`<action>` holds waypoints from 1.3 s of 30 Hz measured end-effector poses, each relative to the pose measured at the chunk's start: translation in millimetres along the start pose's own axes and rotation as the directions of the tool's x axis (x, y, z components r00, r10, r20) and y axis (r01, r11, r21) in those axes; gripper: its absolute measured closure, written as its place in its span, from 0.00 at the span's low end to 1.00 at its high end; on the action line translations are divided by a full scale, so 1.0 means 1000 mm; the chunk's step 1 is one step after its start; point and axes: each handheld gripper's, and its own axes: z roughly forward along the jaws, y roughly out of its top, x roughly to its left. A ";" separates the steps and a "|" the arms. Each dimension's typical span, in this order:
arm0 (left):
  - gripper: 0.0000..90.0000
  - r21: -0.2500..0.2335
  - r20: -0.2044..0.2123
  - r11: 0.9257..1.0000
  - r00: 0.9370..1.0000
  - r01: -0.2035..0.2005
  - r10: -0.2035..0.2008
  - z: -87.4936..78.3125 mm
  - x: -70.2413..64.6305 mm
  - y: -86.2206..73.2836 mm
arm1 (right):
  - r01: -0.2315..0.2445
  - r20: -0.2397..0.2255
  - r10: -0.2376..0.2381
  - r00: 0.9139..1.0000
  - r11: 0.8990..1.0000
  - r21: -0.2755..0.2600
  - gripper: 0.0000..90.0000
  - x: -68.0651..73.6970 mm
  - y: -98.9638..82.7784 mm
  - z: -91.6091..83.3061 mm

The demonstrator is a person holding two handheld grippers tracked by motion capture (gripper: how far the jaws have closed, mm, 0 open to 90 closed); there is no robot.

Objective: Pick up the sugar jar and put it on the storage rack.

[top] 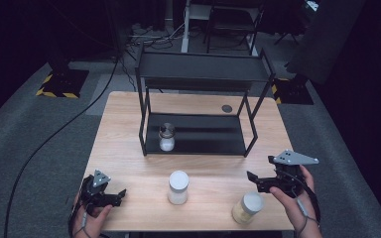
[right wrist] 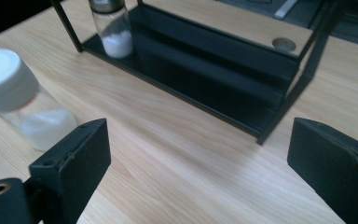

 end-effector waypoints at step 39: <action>0.01 -0.001 0.006 1.000 1.000 -0.004 0.004 0.000 0.000 0.000 | 0.107 -0.117 -0.109 0.987 0.994 -0.019 0.07 0.064 0.050 0.044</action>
